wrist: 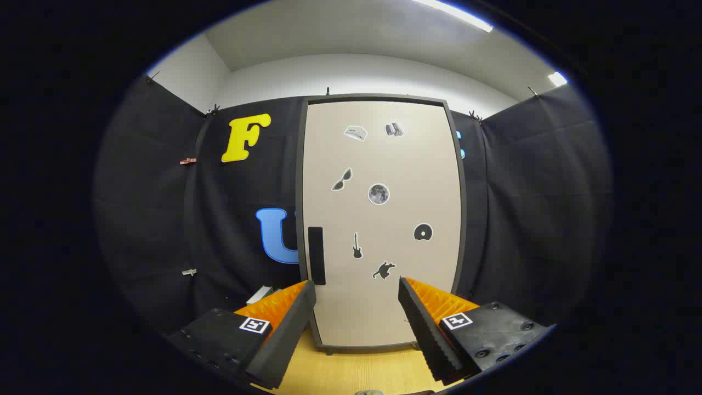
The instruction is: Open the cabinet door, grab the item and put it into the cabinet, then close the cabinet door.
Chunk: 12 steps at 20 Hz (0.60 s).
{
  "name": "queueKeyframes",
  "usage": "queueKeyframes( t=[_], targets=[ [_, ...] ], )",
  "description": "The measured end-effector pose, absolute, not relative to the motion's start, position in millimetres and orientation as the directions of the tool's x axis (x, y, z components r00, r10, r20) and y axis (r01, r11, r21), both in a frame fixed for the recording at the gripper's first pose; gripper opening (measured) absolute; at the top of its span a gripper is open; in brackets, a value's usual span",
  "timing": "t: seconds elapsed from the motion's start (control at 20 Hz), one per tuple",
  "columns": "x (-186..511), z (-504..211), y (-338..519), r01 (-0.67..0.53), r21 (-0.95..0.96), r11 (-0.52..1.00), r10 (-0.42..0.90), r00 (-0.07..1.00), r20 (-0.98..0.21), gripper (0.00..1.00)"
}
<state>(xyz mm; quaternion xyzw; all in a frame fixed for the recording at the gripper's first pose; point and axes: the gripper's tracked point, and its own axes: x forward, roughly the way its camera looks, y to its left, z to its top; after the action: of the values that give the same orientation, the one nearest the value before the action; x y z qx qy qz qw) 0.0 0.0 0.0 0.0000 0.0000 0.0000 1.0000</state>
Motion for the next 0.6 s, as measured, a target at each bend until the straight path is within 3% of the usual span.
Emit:
queueKeyframes(
  t=[0.6],
  targets=[
    [-4.3, 2.8, 2.6, -0.003, 0.0, 1.0, 0.003, 1.0, 0.004, 0.98]
  ],
)
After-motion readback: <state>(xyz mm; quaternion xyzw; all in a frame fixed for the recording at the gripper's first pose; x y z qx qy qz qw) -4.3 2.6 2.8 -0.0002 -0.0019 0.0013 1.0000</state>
